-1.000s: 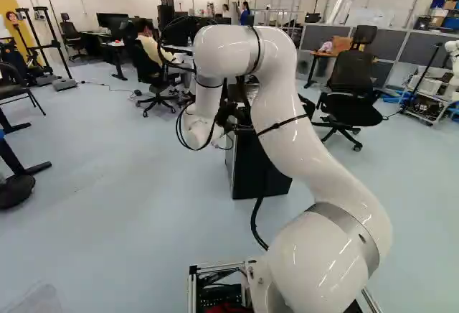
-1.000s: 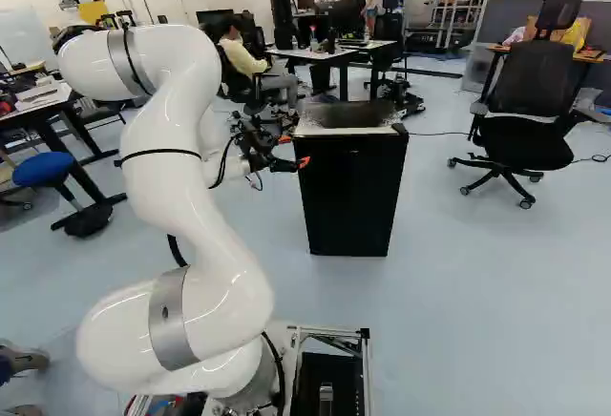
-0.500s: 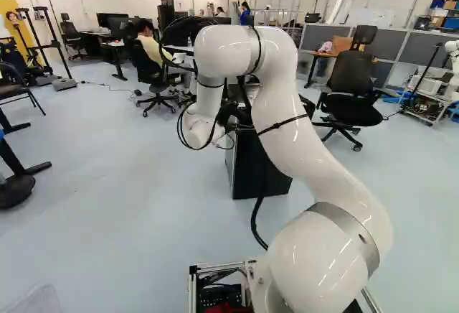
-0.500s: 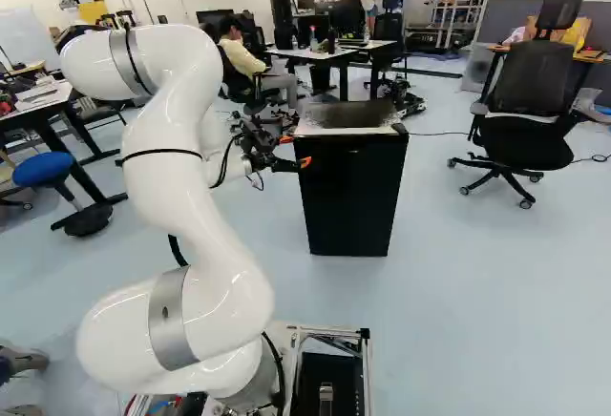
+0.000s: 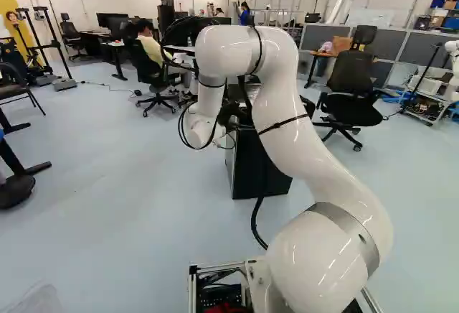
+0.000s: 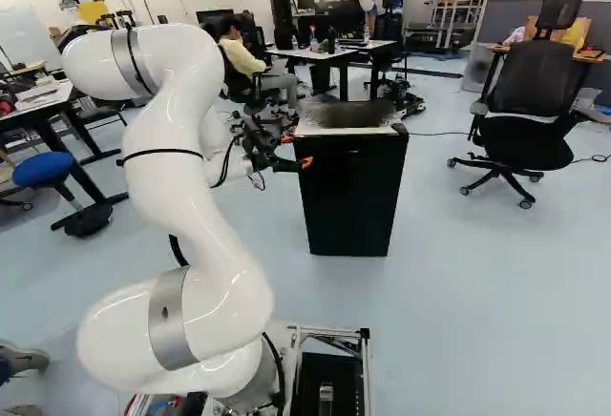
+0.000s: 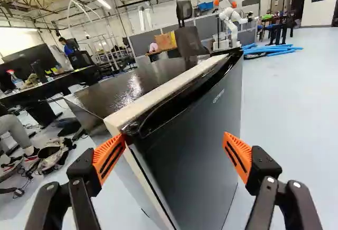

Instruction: Grab a drink from the fridge

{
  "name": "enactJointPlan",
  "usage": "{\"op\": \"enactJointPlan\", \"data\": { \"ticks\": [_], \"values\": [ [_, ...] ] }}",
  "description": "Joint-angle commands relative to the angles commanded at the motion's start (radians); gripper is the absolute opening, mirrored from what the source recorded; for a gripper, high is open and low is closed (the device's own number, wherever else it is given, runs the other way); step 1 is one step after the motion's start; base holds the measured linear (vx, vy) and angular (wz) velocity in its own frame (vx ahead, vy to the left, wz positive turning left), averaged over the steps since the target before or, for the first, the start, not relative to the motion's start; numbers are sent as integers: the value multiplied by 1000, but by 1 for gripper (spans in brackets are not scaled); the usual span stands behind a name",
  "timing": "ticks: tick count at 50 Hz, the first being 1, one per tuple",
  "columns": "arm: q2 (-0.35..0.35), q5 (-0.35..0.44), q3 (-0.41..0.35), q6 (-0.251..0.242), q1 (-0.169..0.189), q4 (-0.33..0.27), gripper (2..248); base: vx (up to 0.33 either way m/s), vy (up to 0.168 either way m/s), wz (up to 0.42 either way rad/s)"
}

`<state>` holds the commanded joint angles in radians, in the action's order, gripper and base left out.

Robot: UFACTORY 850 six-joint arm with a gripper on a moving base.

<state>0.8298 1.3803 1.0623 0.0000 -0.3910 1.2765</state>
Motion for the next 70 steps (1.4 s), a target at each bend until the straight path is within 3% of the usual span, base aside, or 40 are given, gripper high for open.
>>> {"op": "enactJointPlan", "data": {
  "ticks": [23, 70],
  "values": [
    [1, 0, 1, 0, 8, 4, 247, 0, 0, 0],
    [1, 0, 2, 0, 13, 69, 247, 0, 0, -1]
  ]
}}
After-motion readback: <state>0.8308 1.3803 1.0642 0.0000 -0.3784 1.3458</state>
